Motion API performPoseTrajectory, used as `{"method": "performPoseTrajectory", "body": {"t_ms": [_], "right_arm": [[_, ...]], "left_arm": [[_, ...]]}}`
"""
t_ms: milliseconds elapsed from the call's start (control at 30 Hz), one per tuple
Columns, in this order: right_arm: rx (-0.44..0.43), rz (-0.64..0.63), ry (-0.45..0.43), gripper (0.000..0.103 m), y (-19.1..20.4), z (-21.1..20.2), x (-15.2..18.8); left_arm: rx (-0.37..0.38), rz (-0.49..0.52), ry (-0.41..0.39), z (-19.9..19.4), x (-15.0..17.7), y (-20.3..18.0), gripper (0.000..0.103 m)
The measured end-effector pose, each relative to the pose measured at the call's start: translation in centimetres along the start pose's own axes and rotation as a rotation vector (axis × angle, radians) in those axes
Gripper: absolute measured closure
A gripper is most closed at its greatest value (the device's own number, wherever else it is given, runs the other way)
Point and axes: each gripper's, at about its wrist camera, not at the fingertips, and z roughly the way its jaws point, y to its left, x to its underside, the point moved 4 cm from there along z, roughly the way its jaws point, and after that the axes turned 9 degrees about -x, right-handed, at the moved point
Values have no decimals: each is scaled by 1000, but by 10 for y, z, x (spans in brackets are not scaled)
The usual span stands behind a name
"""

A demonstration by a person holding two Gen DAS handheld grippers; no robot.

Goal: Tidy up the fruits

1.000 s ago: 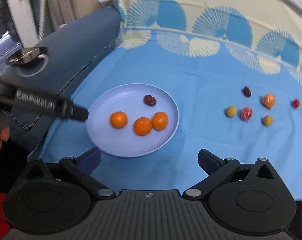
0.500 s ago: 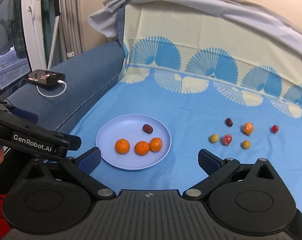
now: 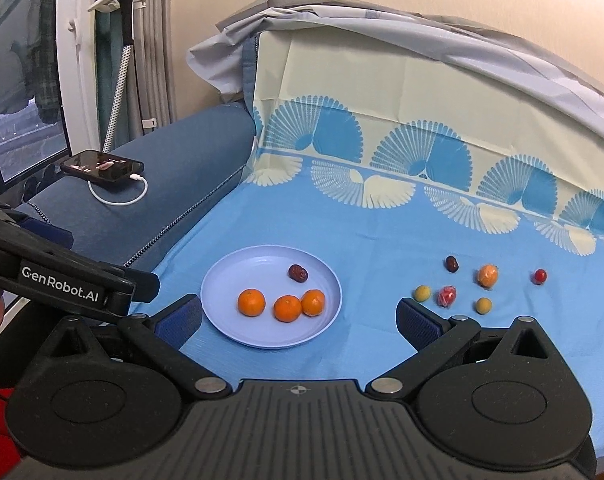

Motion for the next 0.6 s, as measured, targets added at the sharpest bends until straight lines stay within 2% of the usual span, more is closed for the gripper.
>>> {"method": "performPoseTrajectory", "body": {"t_ms": [600], "right_arm": [[11,9,23,1,1,5,0]], "left_arm": [[18,-7,9,5,2,3,0]]}}
